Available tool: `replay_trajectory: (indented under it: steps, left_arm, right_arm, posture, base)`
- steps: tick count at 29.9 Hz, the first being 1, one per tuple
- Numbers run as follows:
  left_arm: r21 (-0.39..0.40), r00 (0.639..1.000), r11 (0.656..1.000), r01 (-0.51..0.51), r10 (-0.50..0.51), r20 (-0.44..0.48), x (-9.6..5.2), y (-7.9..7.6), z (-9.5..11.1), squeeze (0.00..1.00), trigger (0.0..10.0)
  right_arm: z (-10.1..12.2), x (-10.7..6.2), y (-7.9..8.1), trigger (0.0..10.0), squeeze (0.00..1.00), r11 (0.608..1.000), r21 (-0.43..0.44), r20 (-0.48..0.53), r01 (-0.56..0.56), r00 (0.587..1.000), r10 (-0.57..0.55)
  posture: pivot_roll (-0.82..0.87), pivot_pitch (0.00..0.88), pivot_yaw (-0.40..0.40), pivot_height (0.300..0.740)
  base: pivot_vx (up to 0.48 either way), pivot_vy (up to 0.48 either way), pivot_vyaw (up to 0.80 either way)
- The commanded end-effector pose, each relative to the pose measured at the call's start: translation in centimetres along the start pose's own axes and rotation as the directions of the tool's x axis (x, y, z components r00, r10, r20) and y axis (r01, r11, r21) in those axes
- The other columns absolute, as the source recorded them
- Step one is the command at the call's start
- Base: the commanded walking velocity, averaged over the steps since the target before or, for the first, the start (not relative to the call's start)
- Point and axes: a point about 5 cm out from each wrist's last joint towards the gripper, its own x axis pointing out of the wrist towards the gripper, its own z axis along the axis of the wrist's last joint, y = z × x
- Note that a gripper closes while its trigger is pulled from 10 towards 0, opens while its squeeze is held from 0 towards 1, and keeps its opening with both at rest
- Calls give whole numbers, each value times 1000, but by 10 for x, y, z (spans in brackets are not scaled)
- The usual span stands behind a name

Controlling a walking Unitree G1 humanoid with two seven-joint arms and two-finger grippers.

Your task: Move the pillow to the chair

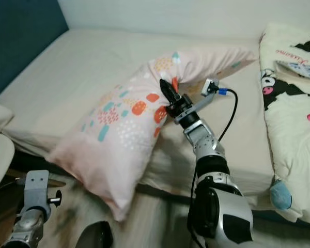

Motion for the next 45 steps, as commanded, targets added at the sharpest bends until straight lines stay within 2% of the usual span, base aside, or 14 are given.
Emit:
replay_trajectory:
  steps: [1, 2, 3, 6, 8, 11, 14, 21, 22, 28, 36, 39, 43, 45]
  left_arm:
    - [24, 998, 1000, 1, 1, -57, -3, 0, -12, 0, 10000]
    - [24, 998, 1000, 1, 1, -57, -3, 0, -12, 0, 10000]
    - [48, 992, 999, 26, -20, -121, -9, -5, -29, 0, 10000]
    - [48, 992, 999, 26, -20, -121, -9, -5, -29, 0, 10000]
    - [48, 977, 998, 40, -28, -213, -20, -7, -52, 0, 10000]
    - [42, 968, 998, 41, -30, -249, -24, -7, -61, 0, 10000]
    - [56, 928, 997, 53, -29, -372, -41, -6, -92, 0, 10000]
    - [110, 902, 990, 93, -37, -430, -55, -3, -112, 0, 10000]
    - [116, 888, 989, 94, -31, -458, -58, -1, -117, 0, 10000]
    - [110, 873, 989, 100, -34, -486, -63, -2, -123, 0, 10000]
    - [109, 879, 986, 126, -60, -473, -62, -7, -121, 0, 10000]
    - [123, 878, 982, 144, -69, -474, -62, -8, -121, 0, 10000]
    - [126, 877, 981, 148, -72, -474, -62, -9, -121, 0, 10000]
    - [137, 874, 977, 164, -80, -479, -64, -10, -123, 0, 10000]
  right_arm:
    - [15, 11, 15, 0, 0, 995, -37, 56, -96, 994, 98]
    - [15, 11, 15, 0, 0, 995, -37, 56, -96, 994, 98]
    - [16, 12, 17, 0, 0, 994, -43, 66, -97, 993, 99]
    - [16, 12, 17, 0, 0, 994, -43, 66, -97, 993, 99]
    - [15, 13, 21, 0, 0, 994, -45, 74, -101, 992, 105]
    - [14, 14, 22, 0, 0, 994, -46, 75, -103, 991, 107]
    - [9, 16, 29, 0, 0, 992, -45, 63, -119, 991, 122]
    - [6, 18, 35, 0, 0, 990, -45, 55, -135, 989, 137]
    - [5, 19, 36, 0, 0, 989, -43, 52, -139, 989, 141]
    - [-2, 20, 38, 0, 0, 989, -37, 29, -142, 989, 143]
    - [-22, 16, 37, 0, 0, 993, -19, -25, -116, 993, 116]
    - [-36, 15, 39, 0, 0, 993, -8, -63, -114, 992, 113]
    - [-38, 15, 40, 0, 0, 993, -6, -67, -115, 991, 114]
    - [-46, 14, 41, 0, 0, 994, -1, -90, -112, 990, 112]
  posture:
    - [-104, 0, 69, 540]
    - [-104, 0, 69, 540]
    - [-107, 0, 72, 550]
    - [-107, 0, 72, 550]
    - [-111, 0, 78, 560]
    - [-110, 0, 79, 565]
    - [-102, 0, 82, 580]
    - [-101, 0, 81, 600]
    - [-102, 0, 79, 605]
    - [-100, 0, 78, 620]
    - [-100, 0, 79, 645]
    - [-100, 0, 81, 665]
    - [-101, 0, 82, 670]
    - [-104, 0, 83, 680]
  base:
    - [0, 0, 0]
    - [0, 0, 0]
    - [0, 0, 0]
    - [0, 0, 0]
    - [0, 0, 0]
    - [0, 0, 0]
    - [-480, 0, 0]
    - [-160, 0, 0]
    - [-289, 0, 0]
    - [-128, 0, 0]
    - [0, 0, 0]
    - [0, 0, 0]
    - [0, 0, 0]
    - [0, 0, 0]
